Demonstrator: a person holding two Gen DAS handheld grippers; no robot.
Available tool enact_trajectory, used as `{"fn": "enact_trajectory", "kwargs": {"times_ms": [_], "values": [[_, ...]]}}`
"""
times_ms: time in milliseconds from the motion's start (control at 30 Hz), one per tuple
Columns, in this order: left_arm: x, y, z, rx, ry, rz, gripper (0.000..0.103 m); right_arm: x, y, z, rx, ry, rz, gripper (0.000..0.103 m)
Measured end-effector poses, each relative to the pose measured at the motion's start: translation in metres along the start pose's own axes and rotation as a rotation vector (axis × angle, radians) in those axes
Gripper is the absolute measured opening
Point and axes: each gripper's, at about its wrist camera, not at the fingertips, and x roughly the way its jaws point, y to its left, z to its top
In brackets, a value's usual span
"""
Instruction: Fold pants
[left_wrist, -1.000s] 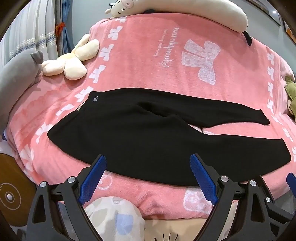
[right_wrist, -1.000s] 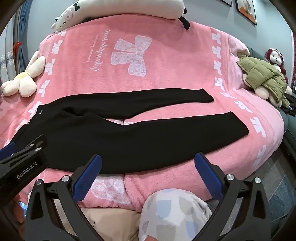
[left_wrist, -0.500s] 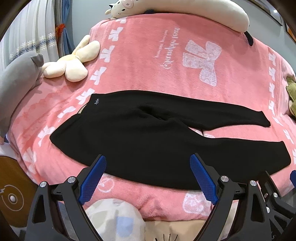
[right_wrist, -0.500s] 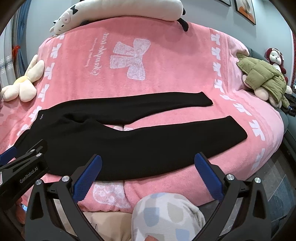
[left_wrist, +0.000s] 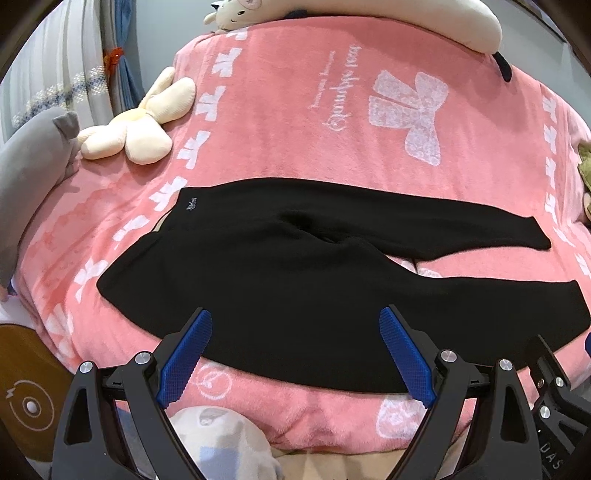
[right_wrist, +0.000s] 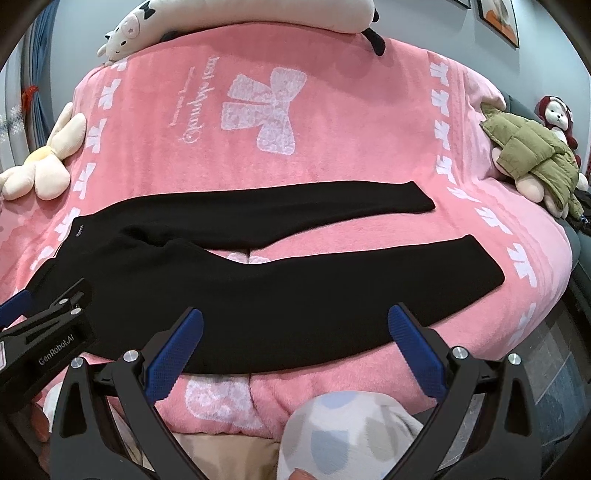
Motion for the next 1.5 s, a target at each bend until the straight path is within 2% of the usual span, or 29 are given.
{"fn": "enact_trajectory", "kwargs": {"times_ms": [533, 1500], "values": [[0.031, -0.009, 0.014, 0.014, 0.043, 0.004, 0.090, 0.027, 0.003, 0.012, -0.006, 0.035, -0.002, 0.098], [0.048, -0.016, 0.019, 0.028, 0.070, 0.013, 0.090, 0.047, 0.000, 0.016, 0.000, 0.059, 0.012, 0.098]]}}
